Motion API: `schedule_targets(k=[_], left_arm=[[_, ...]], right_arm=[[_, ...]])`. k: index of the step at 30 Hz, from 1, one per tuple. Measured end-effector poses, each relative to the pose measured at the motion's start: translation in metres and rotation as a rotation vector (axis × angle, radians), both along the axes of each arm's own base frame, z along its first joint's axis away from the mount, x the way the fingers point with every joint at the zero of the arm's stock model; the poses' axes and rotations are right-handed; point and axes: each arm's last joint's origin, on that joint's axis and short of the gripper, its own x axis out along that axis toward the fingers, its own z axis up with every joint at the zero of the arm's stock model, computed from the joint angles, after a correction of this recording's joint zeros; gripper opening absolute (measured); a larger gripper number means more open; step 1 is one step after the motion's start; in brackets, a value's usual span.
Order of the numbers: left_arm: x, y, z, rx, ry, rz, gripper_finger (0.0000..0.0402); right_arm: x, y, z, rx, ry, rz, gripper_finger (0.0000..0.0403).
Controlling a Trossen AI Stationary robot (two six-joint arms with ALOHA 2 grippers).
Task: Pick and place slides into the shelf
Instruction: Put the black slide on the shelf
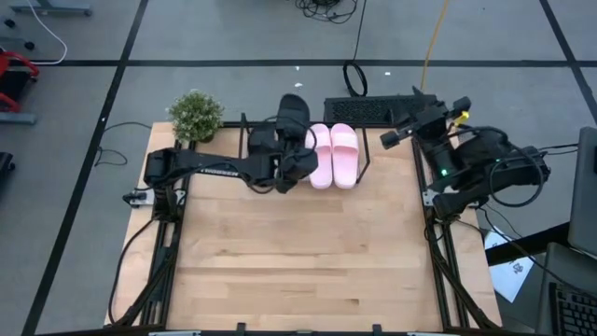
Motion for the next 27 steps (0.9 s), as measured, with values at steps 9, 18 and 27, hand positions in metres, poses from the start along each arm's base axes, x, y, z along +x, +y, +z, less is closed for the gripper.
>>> schedule_targets(k=[9, 18, 27], left_arm=[[-0.013, 0.019, -0.037, -0.027, -0.026, 0.058, 0.0002], [-0.013, 0.039, -0.042, -0.063, 0.060, 0.017, 0.0002], [0.002, 0.042, -0.082, -0.125, -0.042, -0.006, 0.0001]], right_arm=[[-0.029, -0.007, 0.013, -0.041, 0.002, 0.016, 0.0146], [-0.047, -0.011, 0.020, -0.060, -0.053, 0.041, 0.0146], [-0.050, -0.011, 0.020, -0.065, -0.043, 0.038, 0.0146]])
